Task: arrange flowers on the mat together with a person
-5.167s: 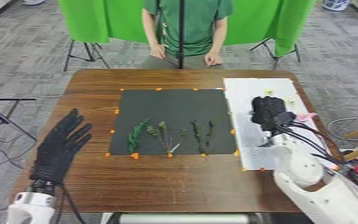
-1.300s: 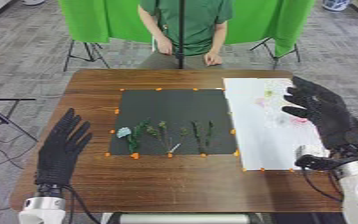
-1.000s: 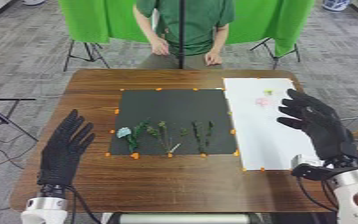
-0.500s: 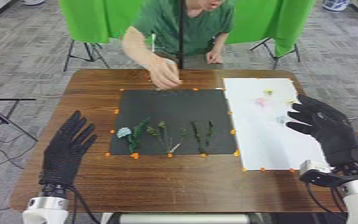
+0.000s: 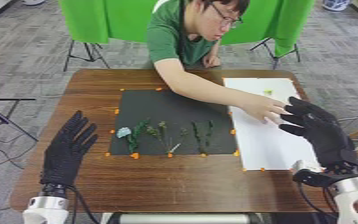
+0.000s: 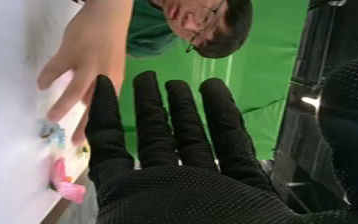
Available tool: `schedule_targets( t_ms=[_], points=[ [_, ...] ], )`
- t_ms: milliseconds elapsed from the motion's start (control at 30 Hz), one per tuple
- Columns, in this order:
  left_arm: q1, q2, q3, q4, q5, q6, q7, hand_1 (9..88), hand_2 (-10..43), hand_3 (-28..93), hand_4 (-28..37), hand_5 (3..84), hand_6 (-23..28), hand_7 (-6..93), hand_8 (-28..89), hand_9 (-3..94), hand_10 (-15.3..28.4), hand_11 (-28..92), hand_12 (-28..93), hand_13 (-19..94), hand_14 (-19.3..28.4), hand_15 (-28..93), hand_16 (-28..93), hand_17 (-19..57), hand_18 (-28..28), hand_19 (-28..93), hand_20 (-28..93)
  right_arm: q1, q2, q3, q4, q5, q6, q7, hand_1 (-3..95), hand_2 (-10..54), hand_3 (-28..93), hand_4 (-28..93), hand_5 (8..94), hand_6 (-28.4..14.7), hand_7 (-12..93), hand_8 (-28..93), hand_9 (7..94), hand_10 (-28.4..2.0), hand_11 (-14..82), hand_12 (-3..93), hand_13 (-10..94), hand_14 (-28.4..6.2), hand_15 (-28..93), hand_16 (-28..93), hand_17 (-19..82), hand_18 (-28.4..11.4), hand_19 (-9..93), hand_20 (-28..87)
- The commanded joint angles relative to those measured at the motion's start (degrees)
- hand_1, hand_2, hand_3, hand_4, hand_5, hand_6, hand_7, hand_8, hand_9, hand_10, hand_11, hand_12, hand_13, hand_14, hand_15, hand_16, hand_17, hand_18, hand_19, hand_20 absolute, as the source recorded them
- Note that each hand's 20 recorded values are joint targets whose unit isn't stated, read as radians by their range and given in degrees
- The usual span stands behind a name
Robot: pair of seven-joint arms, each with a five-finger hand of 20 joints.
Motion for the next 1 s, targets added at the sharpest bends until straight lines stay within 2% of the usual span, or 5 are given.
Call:
schedule_targets(
  t_ms=[33, 467, 767, 1000],
  points=[
    [0.43, -0.51, 0.26, 0.29, -0.31, -0.34, -0.36, 27.2, -4.9, 67, -28.3, 29.2, 3.4, 13.3, -9, 20.3, 9.6, 15, 14, 18, 12.4, 17, 6, -11.1, 21.0, 38, 9, 0.51, 0.71, -0.70, 0.19, -0.74, 1.68, 0.82, 19.5, -7.7, 83, -26, 36.9, -6.3, 14, -10, 33.8, -14.2, 10.4, 21.4, 30, -12.2, 18, 28, 8, -21.4, 45, 26],
    [0.81, -1.20, 0.01, 0.21, -0.16, -0.38, -0.72, 27.1, -4.9, 67, -28.3, 29.4, 3.6, 13.2, -9, 20.3, 9.6, 15, 14, 18, 12.4, 17, 6, -11.0, 20.9, 38, 9, 1.22, 0.49, -1.26, 0.55, -1.05, 1.85, 1.61, 19.8, -7.3, 83, -26, 37.0, -6.4, 14, -10, 33.8, -14.2, 10.7, 21.3, 30, -12.1, 20, 27, 8, -21.3, 45, 26],
    [1.03, -1.63, 0.06, 0.01, -0.28, -0.20, -0.73, 27.0, -4.9, 67, -28.3, 29.4, 3.5, 13.1, -9, 20.4, 9.6, 15, 14, 18, 12.5, 17, 6, -11.0, 20.9, 38, 9, 4.99, 3.19, -6.73, 1.69, -1.86, 6.27, 2.96, 20.0, -7.1, 83, -26, 37.0, -6.3, 14, -10, 34.0, -14.2, 11.0, 21.2, 30, -12.2, 21, 26, 8, -21.3, 46, 26],
    [1.14, -1.57, 0.04, -0.05, -0.37, -0.10, -0.53, 27.0, -4.7, 67, -28.3, 29.5, 3.6, 13.1, -9, 20.4, 9.5, 15, 14, 19, 12.5, 17, 5, -11.0, 20.9, 38, 9, 7.09, 3.95, -8.71, 2.43, -2.26, 7.73, 3.69, 19.9, -7.0, 83, -26, 37.1, -6.3, 14, -10, 34.0, -14.2, 10.9, 21.2, 30, -12.2, 21, 26, 8, -21.2, 46, 26]
  ],
)
